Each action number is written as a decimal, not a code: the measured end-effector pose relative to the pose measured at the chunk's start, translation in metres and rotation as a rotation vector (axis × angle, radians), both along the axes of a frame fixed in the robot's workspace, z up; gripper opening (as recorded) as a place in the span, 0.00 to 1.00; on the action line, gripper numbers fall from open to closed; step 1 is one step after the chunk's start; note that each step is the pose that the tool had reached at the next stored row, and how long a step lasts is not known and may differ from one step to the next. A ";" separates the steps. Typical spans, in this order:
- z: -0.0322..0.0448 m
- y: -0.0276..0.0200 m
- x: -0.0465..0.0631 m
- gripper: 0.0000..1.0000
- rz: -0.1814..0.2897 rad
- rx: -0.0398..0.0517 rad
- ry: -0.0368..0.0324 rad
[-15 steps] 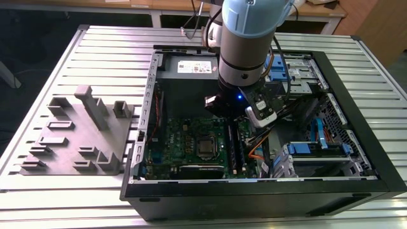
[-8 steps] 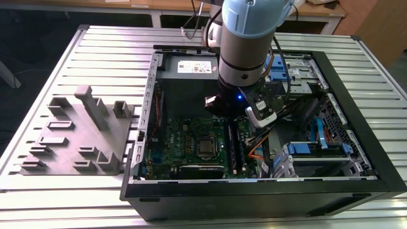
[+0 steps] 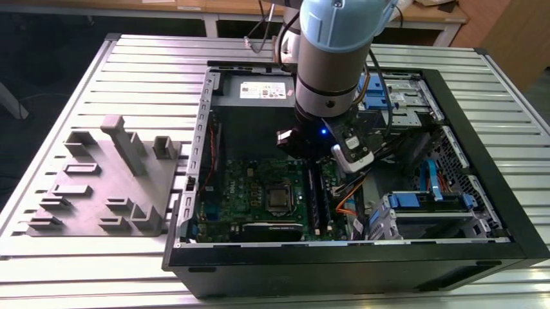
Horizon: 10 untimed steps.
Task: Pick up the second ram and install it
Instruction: 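Press down the second ram until it locks into place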
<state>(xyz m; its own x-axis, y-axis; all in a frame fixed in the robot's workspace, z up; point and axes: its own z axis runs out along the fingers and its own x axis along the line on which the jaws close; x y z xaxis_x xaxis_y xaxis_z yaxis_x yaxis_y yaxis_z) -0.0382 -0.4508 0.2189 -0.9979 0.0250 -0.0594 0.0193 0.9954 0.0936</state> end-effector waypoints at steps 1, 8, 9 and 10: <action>0.0000 0.0000 0.000 0.07 0.000 0.0000 0.0000; -0.0014 0.0001 0.000 0.07 0.000 0.0005 -0.0001; -0.0014 0.0001 0.000 0.07 0.000 0.0004 -0.0001; -0.0014 0.0001 0.000 0.07 0.000 0.0004 -0.0002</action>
